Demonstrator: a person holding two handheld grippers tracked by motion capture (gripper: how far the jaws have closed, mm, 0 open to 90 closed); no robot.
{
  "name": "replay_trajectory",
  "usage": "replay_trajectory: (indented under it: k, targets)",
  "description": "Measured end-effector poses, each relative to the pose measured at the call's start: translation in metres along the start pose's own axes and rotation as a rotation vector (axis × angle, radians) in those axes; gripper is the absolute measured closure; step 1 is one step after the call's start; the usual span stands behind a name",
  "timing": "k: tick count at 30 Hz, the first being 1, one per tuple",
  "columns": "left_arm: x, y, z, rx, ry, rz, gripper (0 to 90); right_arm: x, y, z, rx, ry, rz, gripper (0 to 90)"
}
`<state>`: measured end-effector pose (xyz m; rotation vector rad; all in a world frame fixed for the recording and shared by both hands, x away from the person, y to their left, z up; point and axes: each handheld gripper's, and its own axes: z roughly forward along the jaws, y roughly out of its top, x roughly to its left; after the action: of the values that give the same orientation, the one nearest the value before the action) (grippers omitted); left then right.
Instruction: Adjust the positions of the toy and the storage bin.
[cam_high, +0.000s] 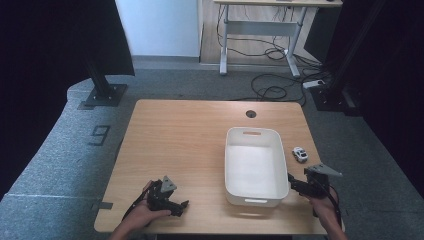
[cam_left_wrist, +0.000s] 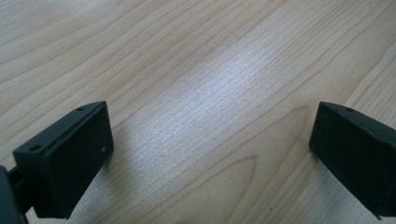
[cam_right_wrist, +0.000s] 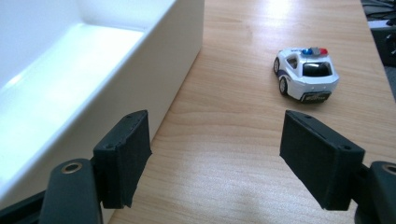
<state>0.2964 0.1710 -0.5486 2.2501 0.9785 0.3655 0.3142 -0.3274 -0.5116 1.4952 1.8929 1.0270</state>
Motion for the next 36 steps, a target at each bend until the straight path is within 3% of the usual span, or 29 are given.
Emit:
replay_trajectory:
  k: [12, 27, 36]
  targets:
    - [0.0, 0.0, 0.0, 0.0, -0.001, 0.001, 0.0, 0.002, 0.007, -0.012, -0.049, 0.02, 0.045, 24.7]
    - [0.0, 0.0, 0.0, 0.0, -0.002, 0.002, 0.0, 0.007, 0.018, -0.024, -0.098, 0.047, 0.053, 25.3]
    - [0.0, 0.0, 0.0, 0.001, -0.002, 0.003, 0.0, 0.021, 0.027, -0.034, -0.133, 0.086, 0.038, 25.6]
